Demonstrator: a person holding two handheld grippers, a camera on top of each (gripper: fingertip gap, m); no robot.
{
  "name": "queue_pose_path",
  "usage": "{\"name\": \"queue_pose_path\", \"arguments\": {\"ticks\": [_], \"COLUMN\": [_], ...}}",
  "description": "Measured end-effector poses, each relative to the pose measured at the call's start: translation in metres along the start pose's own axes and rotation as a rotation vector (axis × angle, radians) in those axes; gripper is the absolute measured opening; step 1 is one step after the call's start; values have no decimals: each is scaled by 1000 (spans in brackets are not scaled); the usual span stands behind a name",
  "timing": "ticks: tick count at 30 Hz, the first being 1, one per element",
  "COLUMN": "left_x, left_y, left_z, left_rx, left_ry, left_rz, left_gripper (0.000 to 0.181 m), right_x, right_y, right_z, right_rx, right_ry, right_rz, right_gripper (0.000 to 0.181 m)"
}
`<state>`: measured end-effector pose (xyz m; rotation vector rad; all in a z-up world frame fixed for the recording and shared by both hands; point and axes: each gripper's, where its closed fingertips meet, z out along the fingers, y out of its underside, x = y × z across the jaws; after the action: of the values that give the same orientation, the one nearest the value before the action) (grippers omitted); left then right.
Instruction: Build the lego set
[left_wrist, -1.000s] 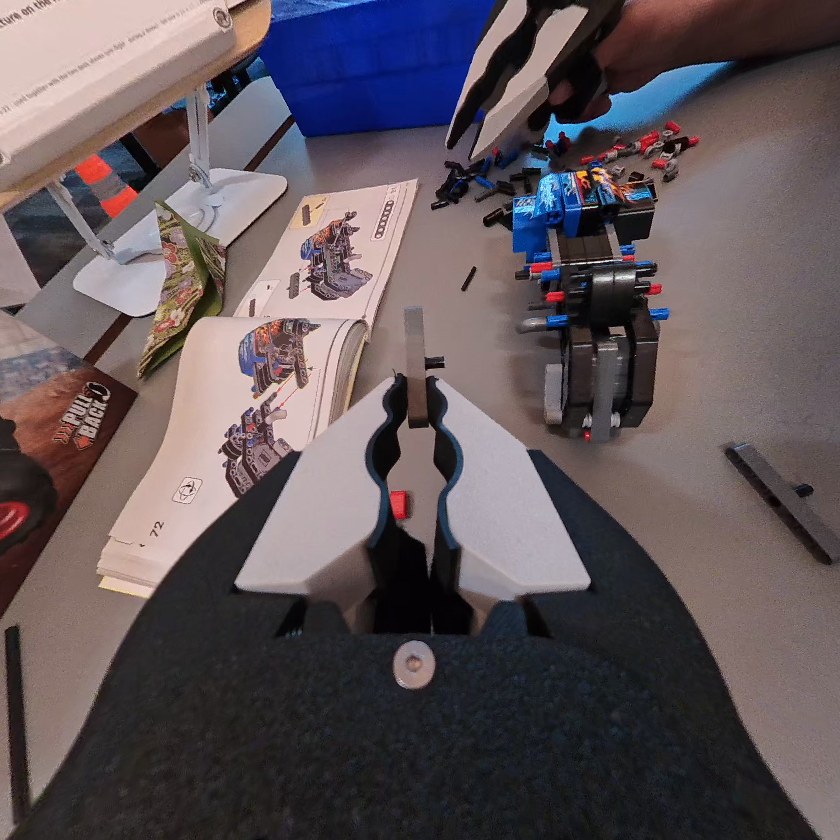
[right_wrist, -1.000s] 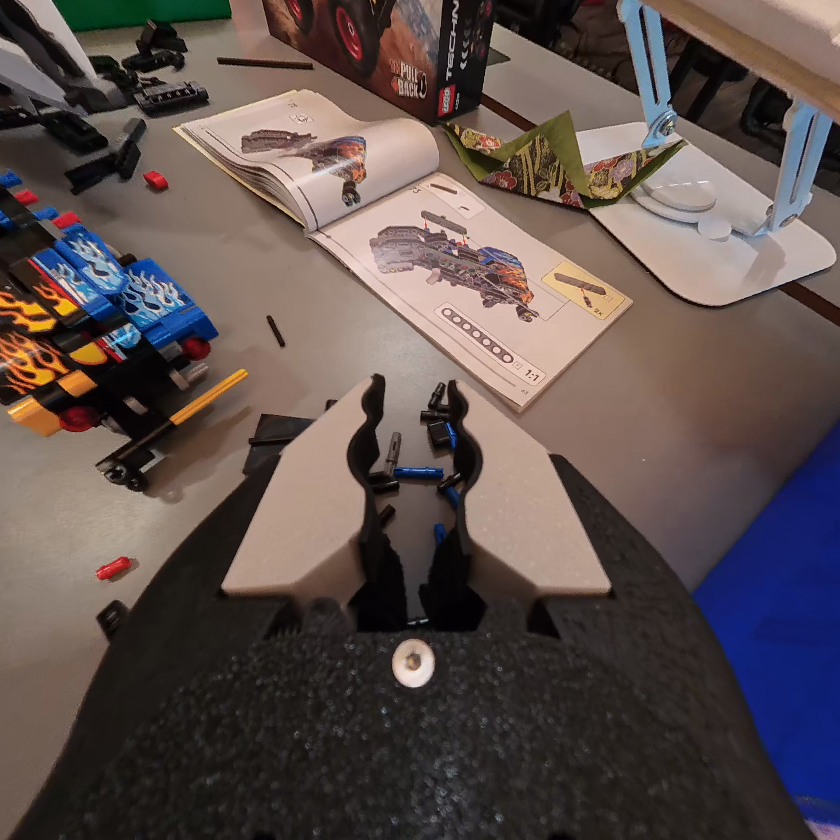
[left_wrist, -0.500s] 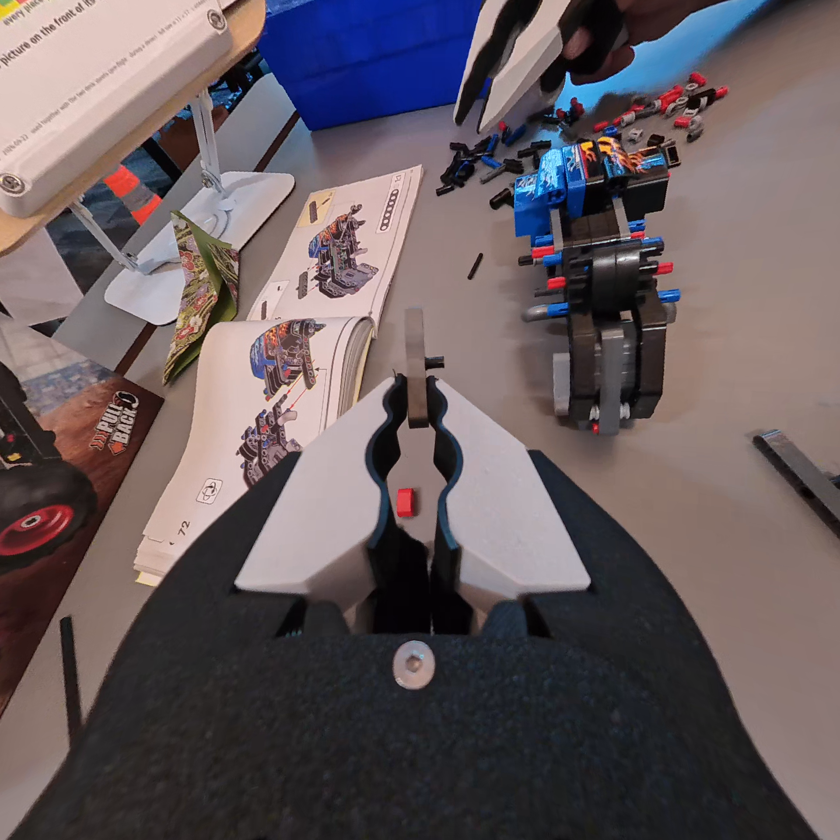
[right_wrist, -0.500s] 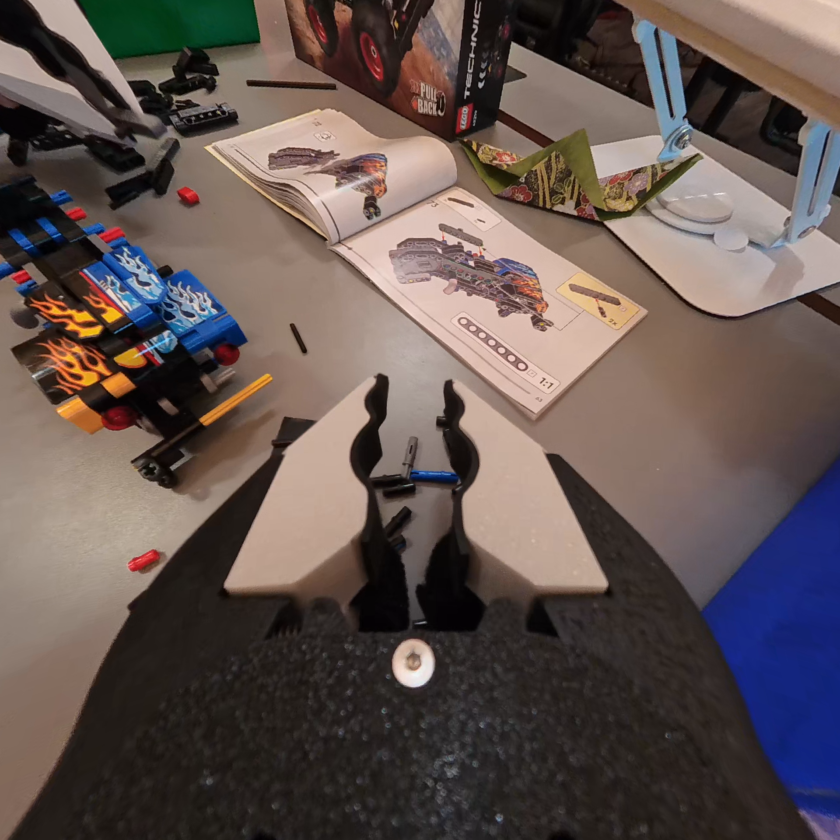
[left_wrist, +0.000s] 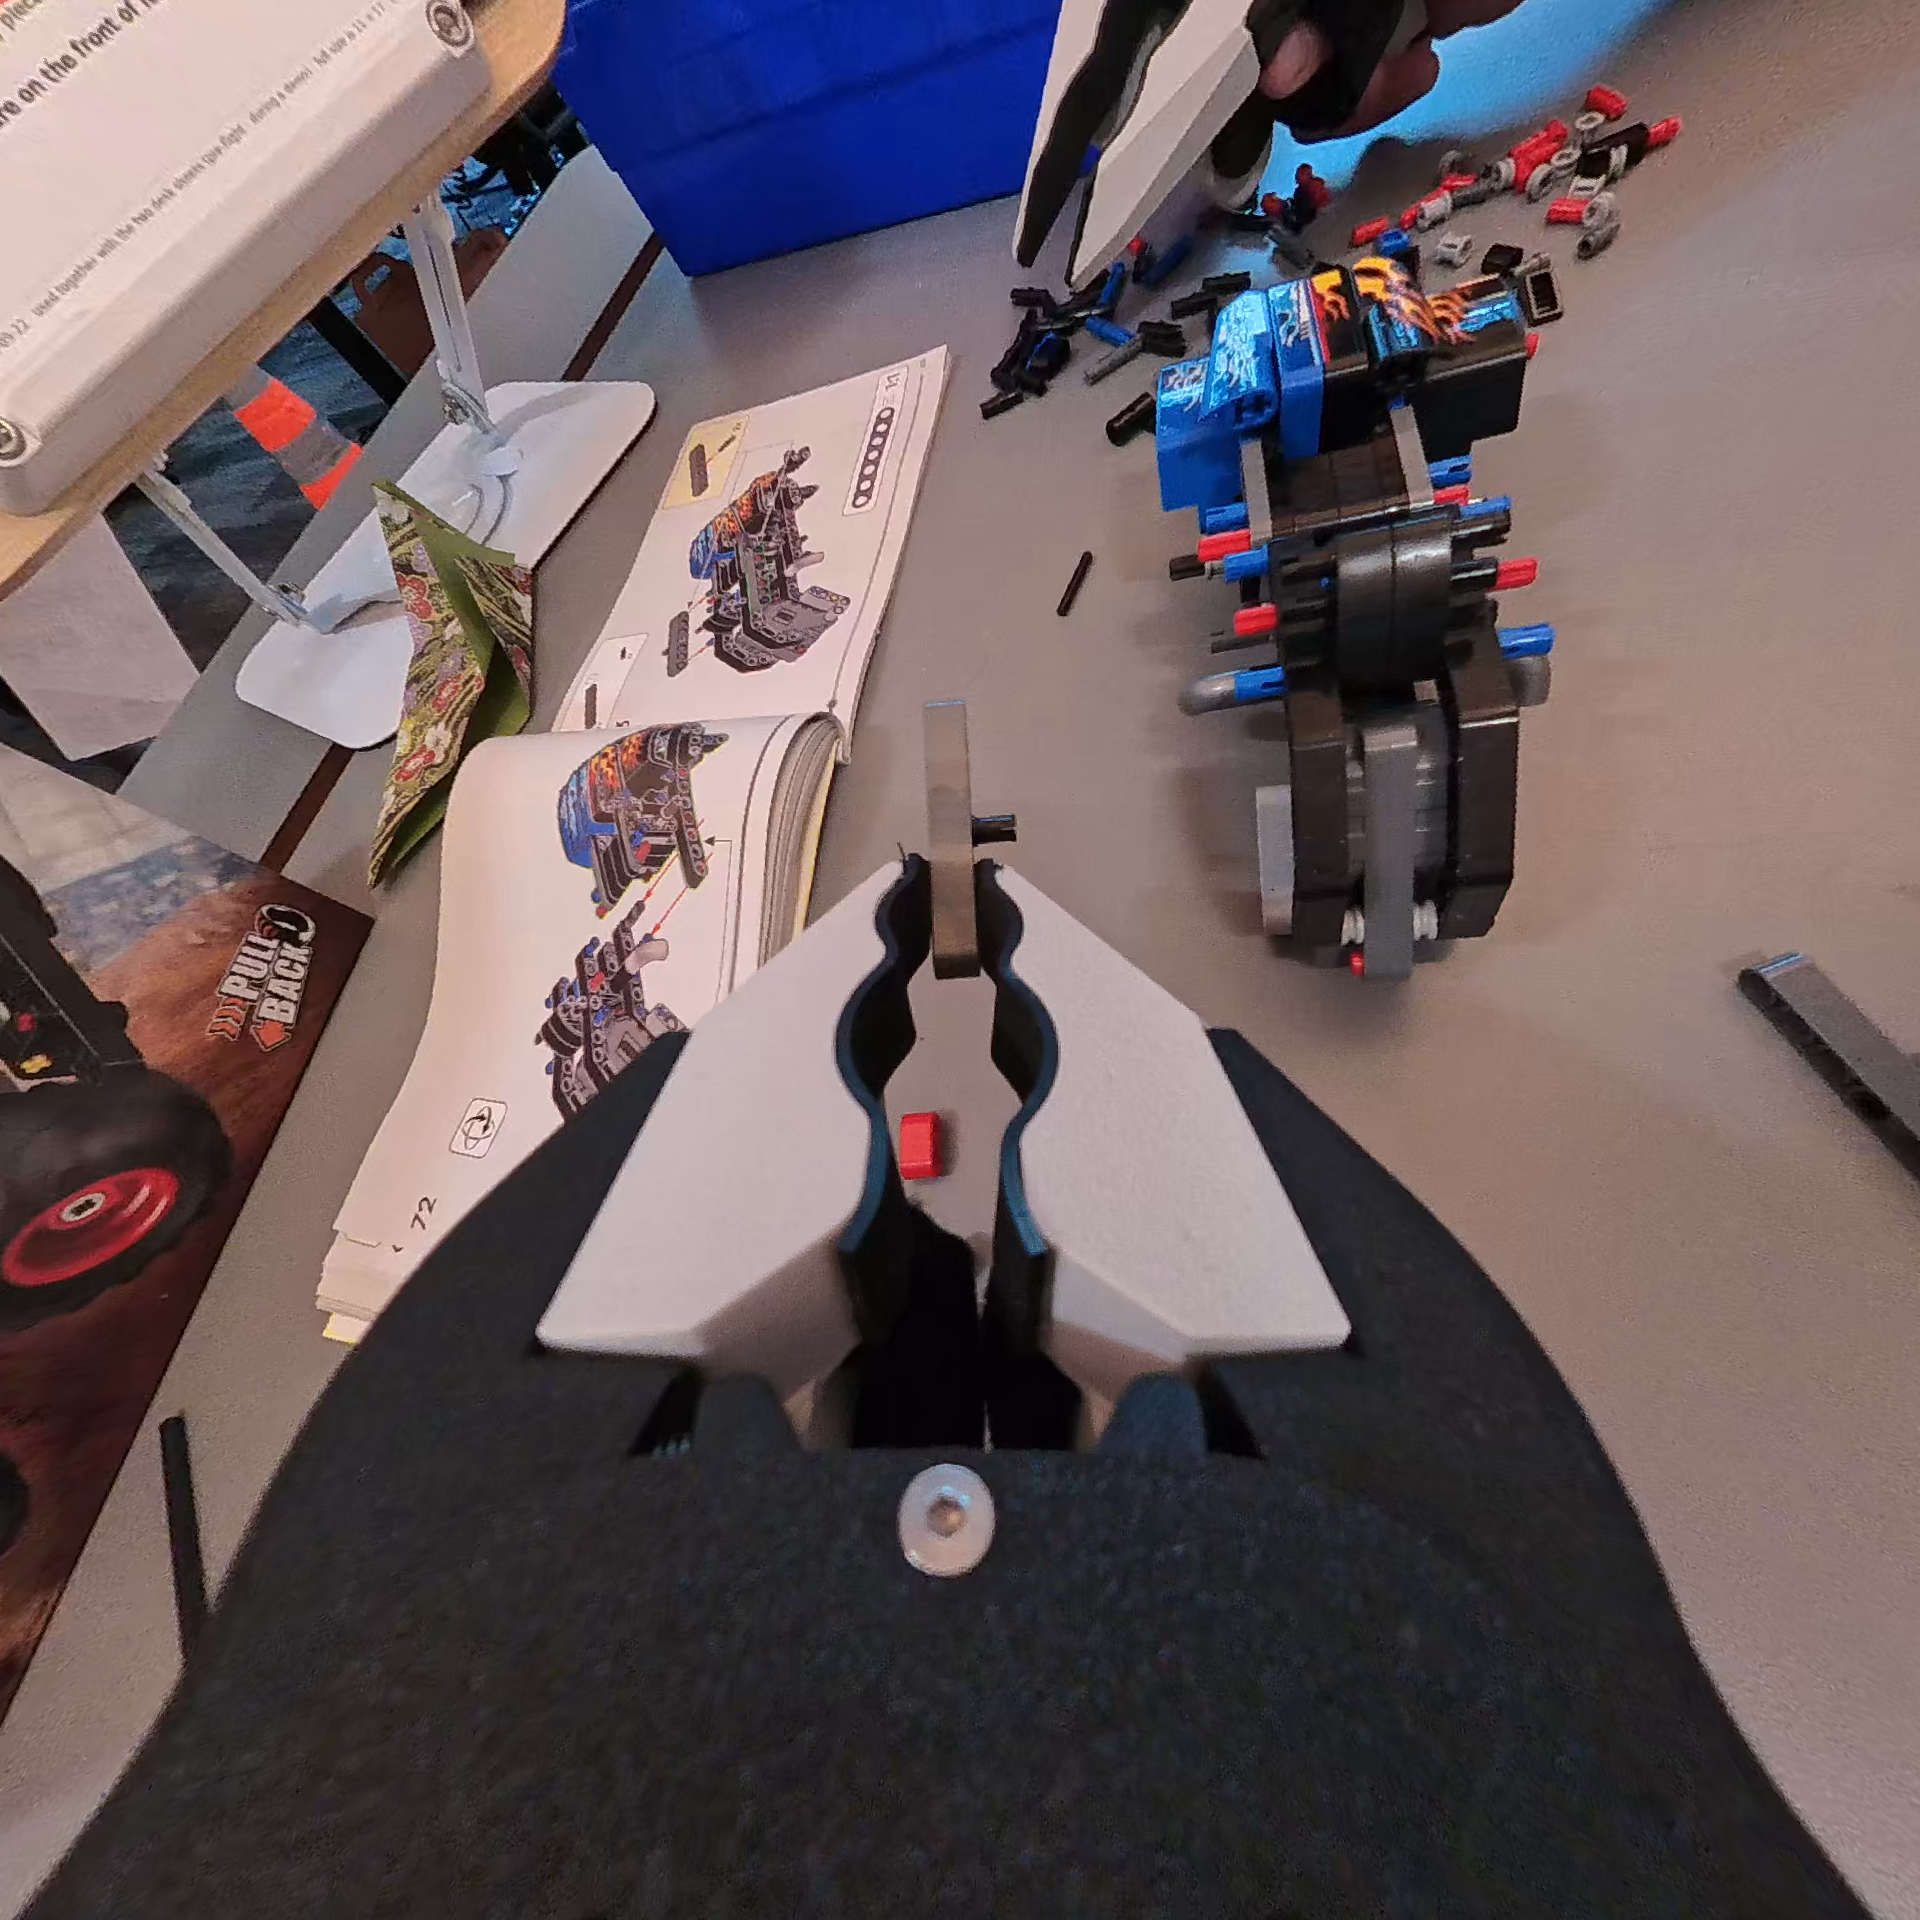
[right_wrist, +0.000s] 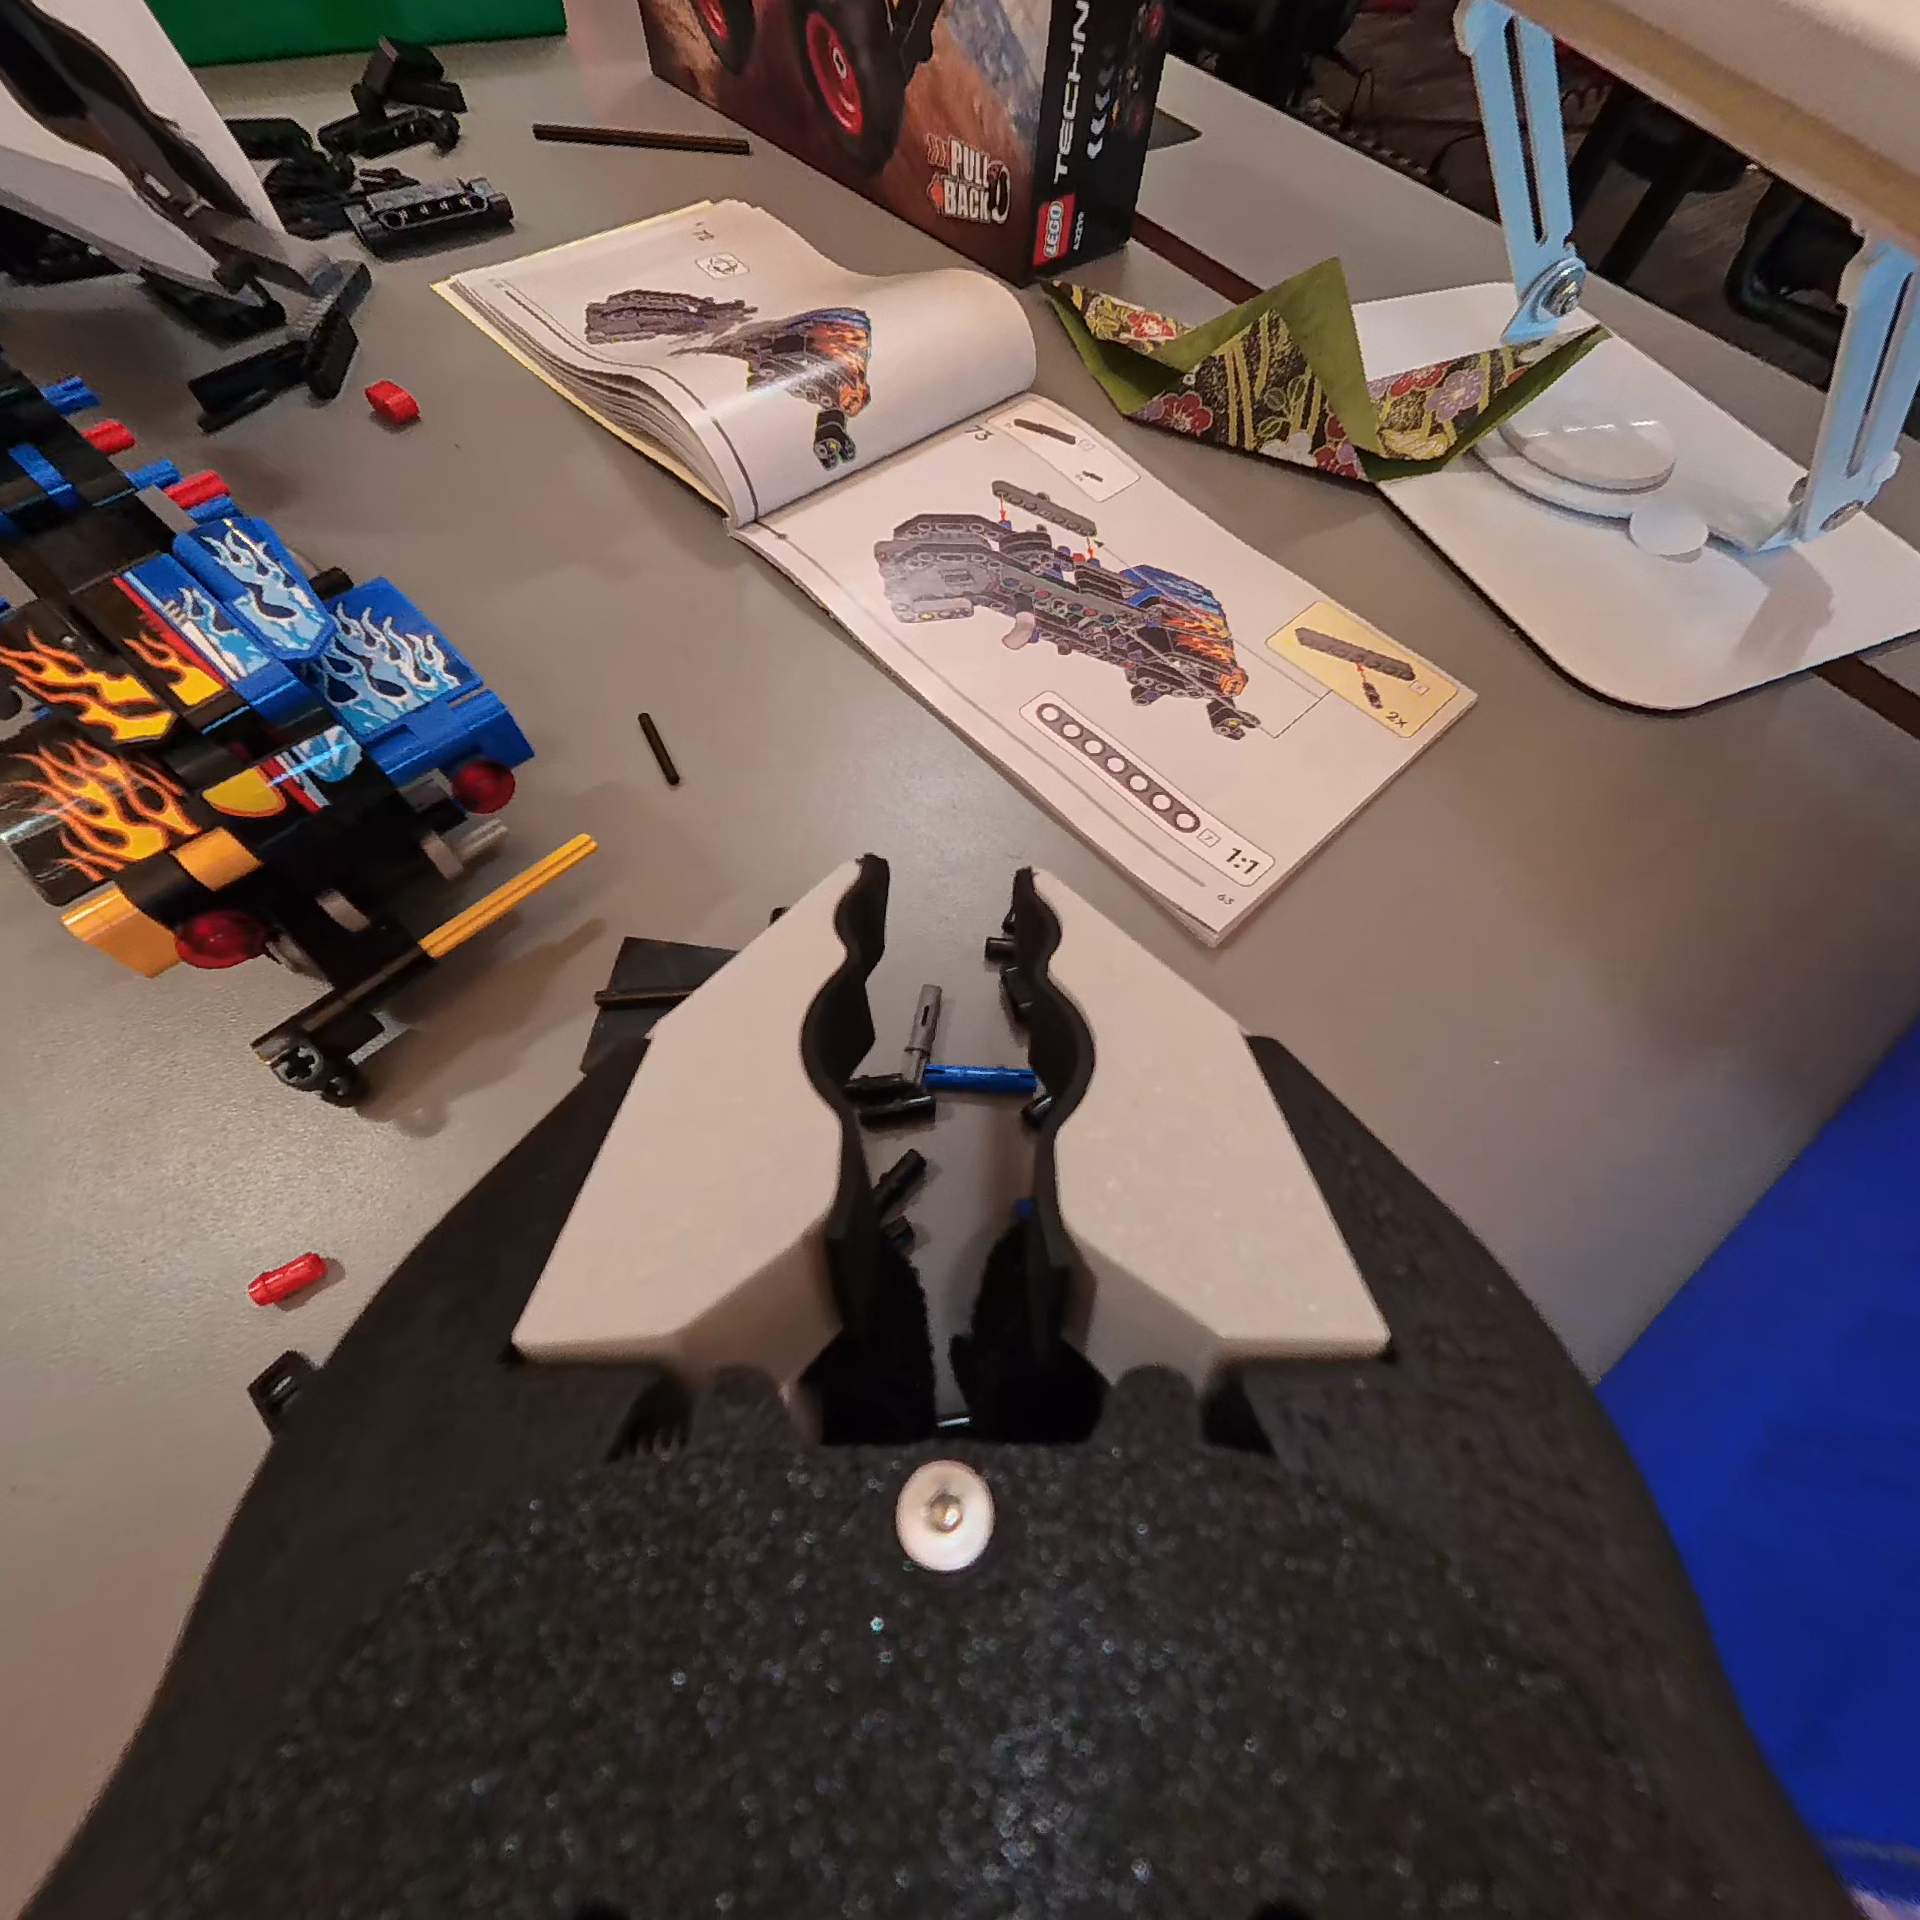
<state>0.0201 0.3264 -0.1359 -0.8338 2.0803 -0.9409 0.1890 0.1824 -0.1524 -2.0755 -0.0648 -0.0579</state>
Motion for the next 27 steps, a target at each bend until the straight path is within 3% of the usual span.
{"name": "queue_pose_path", "arguments": {"ticks": [12,16,18,21,24,27], "left_x": [3,1,10,56,94,121], "left_y": [2,-14,-31,-54,-55,-55], "left_z": [0,-22,-35,-40,-34,-20], "left_rx": [-15,-36,-47,-36,-124,-180], "left_ry": [14,-6,-8,82,139,202], "left_rz": [20,48,-8,11,58,32], "left_gripper": [6,6,6,6,6,6], "right_x": [-3,-12,-30,-77,-135,-163], "right_y": [0,-6,-18,-51,-58,-59], "right_z": [0,-1,-4,-17,-28,-18], "right_rx": [-5,7,23,89,13,-64], "right_ry": [-3,-28,-99,-280,-475,-479], "right_rz": [-20,-42,-44,-79,-234,-411], "right_gripper": [24,26,32,37,51,65]}}
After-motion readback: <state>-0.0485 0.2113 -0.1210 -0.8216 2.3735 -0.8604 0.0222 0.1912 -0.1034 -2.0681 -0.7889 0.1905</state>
